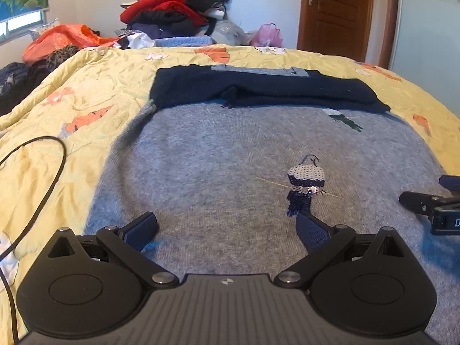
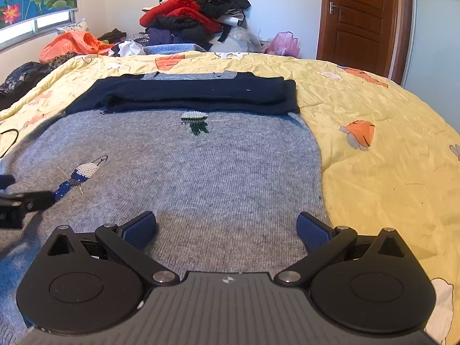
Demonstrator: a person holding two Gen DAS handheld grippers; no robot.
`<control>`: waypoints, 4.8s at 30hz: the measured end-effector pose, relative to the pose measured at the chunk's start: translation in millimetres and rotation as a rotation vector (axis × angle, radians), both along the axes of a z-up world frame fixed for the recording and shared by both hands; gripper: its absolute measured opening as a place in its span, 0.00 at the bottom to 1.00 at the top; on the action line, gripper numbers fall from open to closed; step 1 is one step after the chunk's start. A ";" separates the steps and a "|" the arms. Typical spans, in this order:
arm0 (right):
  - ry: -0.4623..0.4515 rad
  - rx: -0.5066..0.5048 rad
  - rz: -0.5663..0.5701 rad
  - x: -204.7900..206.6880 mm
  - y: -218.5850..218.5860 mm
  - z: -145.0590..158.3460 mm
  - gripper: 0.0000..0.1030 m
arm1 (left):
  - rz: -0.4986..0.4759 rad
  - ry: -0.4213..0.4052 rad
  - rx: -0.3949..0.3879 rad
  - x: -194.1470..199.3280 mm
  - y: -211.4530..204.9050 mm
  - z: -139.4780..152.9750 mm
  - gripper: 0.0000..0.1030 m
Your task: Fold small clothes
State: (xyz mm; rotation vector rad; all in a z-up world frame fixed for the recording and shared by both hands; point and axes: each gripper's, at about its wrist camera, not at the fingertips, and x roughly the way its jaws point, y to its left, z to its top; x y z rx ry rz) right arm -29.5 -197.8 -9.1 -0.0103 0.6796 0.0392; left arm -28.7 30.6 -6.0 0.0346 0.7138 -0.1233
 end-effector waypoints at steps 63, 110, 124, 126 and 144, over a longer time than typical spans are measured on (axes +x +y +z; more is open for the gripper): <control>0.496 0.926 0.187 -101.2 -129.6 3.4 0.60 | -0.182 0.465 -0.781 -81.3 170.3 -2.3 0.56; -0.112 1.225 0.000 201.6 -197.8 55.2 0.18 | -0.094 -0.084 -0.570 224.5 123.9 133.1 0.06; -0.069 0.794 -0.044 195.3 -181.6 37.3 0.82 | 0.069 0.048 -0.548 203.3 150.3 72.5 0.07; -0.098 0.710 -0.048 201.4 -178.5 48.5 0.79 | 0.069 0.057 -0.492 198.2 142.7 65.7 0.07; 0.101 0.538 0.063 226.3 -153.9 47.2 0.11 | -0.011 0.042 -0.257 198.6 125.5 63.3 0.08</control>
